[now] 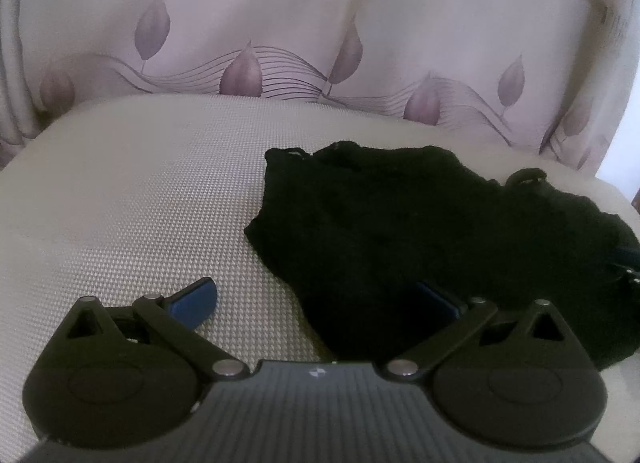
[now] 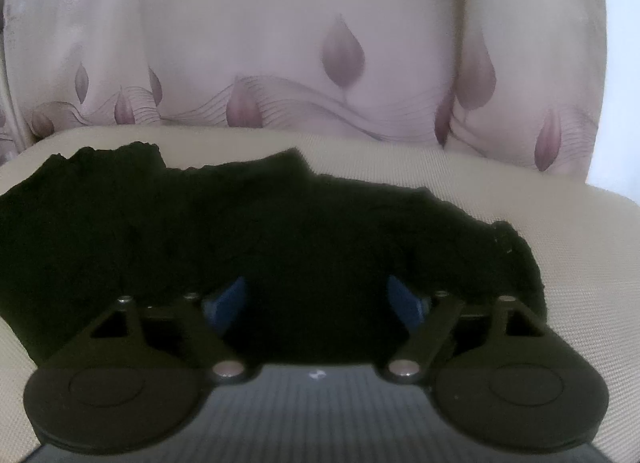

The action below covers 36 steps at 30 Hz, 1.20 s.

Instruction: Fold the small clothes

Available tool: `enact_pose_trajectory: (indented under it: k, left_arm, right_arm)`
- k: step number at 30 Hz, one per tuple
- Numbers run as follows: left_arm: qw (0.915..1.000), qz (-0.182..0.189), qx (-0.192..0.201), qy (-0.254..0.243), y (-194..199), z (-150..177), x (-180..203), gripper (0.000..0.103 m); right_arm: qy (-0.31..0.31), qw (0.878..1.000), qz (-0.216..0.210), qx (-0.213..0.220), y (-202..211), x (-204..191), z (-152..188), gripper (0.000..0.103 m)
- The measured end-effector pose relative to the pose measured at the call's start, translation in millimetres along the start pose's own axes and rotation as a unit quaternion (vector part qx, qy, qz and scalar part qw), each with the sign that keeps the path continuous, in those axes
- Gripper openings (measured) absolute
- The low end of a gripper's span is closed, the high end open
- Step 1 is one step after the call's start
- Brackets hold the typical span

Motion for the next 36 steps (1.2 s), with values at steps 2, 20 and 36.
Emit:
enact_pose_trajectory:
  k: [2,20,36]
  left_arm:
    - [1.0000,-0.002,0.001,0.000,-1,0,0,0.103]
    - [0.9998,-0.016,0.005,-0.011,-4,1,2,0.103]
    - [0.9827,0.184,0.000,0.018,-5,-23,-20,0.102]
  right_arm:
    - [-0.002,1.000,0.000,0.000,0,1,0,0.080]
    - [0.001,0.999,0.047,0.003,0,2,0,0.098]
    - [0.000,0.999,0.051,0.008,2,4,-1,0.101]
Point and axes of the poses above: each gripper's, at about its wrist camera, not at the fingertips, and y roughly against the way its jaws point, x to its right, z to its underside, the point moved 9 cm from there along -y, roughly the way its jaws point, and after that the axes turned 14 degrees about -x, right-handed, at the moved point
